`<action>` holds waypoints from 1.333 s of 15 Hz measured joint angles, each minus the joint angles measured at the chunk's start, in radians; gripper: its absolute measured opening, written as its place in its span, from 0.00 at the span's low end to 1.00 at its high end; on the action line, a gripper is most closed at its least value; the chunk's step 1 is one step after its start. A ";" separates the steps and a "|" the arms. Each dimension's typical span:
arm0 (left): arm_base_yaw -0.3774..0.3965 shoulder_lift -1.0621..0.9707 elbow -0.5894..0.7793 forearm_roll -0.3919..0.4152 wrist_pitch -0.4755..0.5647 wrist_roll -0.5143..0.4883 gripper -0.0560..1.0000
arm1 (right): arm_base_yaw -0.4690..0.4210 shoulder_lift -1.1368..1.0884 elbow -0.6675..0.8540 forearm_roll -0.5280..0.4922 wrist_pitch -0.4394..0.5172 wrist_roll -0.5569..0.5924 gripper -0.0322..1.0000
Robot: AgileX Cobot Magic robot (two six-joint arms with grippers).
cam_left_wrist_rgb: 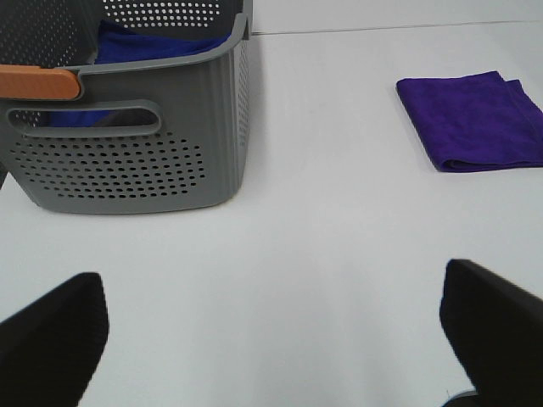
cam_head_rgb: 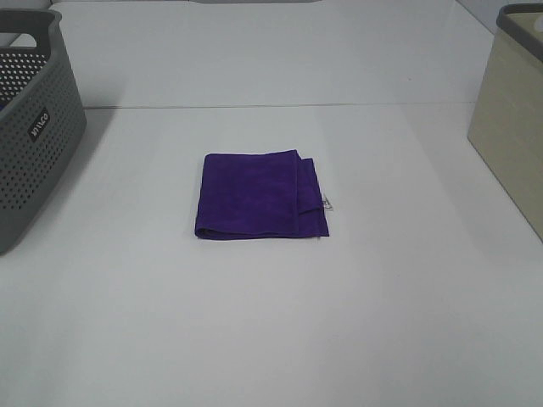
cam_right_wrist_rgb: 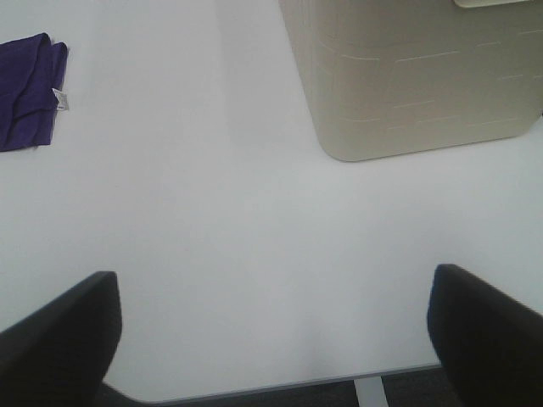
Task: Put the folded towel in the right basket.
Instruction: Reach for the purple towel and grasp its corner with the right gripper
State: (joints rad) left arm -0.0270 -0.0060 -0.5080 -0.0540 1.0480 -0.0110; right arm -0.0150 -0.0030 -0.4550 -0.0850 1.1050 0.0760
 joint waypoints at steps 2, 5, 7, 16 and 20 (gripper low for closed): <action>0.000 0.000 0.000 0.000 0.000 0.000 0.99 | 0.000 0.000 0.000 0.000 0.000 0.000 0.94; 0.000 0.000 0.000 0.000 0.000 0.000 0.99 | 0.000 0.000 0.000 0.000 0.000 -0.008 0.94; 0.000 0.000 0.000 0.000 0.000 0.000 0.99 | 0.000 0.000 0.000 0.000 0.000 -0.008 0.94; 0.000 0.000 0.000 0.000 0.000 0.000 0.99 | 0.000 0.000 0.000 0.019 0.000 -0.034 0.95; 0.000 0.000 0.000 0.000 0.000 0.000 0.99 | 0.000 0.000 0.000 0.023 0.000 -0.035 0.95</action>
State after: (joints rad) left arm -0.0270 -0.0060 -0.5080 -0.0540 1.0480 -0.0110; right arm -0.0150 -0.0030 -0.4550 -0.0620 1.1050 0.0410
